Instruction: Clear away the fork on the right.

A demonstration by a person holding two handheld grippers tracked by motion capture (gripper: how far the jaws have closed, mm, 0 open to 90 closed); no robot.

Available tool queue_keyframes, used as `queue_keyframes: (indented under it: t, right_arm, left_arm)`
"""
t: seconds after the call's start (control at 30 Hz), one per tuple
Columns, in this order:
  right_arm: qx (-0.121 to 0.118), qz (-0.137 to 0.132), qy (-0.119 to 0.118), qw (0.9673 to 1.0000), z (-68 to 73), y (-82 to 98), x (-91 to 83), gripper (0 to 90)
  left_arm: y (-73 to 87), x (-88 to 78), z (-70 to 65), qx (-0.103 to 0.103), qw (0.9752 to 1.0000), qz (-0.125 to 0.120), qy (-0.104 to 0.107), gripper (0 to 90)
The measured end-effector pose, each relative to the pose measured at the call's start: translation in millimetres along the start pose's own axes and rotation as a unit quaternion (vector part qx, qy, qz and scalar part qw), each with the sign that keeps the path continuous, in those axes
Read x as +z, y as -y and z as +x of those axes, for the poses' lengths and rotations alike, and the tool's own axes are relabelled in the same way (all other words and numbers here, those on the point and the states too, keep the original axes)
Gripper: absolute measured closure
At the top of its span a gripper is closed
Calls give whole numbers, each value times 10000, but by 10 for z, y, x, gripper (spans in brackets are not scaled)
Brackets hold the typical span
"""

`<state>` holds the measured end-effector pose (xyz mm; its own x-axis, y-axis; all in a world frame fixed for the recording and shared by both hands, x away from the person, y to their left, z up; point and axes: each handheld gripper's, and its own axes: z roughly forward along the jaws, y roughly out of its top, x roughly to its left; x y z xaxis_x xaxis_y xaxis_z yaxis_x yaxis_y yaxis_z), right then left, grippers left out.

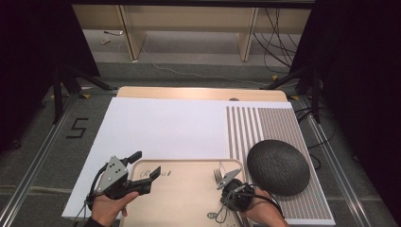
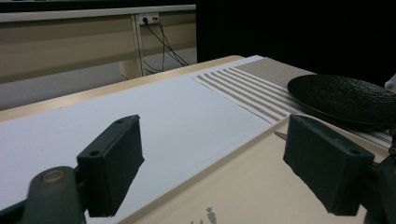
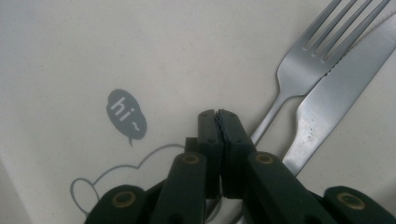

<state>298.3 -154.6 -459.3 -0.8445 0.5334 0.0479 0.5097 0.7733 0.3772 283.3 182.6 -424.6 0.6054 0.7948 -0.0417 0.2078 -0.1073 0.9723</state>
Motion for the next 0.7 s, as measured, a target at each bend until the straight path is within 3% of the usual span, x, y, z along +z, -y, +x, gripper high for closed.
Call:
queue_keyframes:
  t: [0.2, 0.27, 0.37, 0.6, 0.7]
  right_arm:
    - [161, -223, -185, 9994, -45, 8, -49, 713]
    - [439, -368, -286, 9979, -81, 7, -82, 595]
    - [524, -480, -360, 9968, -98, 6, -112, 551]
    - [795, -815, -574, 9918, -163, 16, -192, 356]
    - [845, -869, -602, 9908, -175, 18, -204, 334]
  left_arm:
    - [0, 2, 1, -5, 10000, 1, -2, 189]
    - [0, 2, 1, -1, 10000, 4, -1, 189]
    - [0, 2, 2, -4, 10000, 3, 1, 188]
    - [2, 4, 1, 4, 10000, 13, 3, 189]
    - [1, 4, 3, -5, 10000, 5, 6, 189]
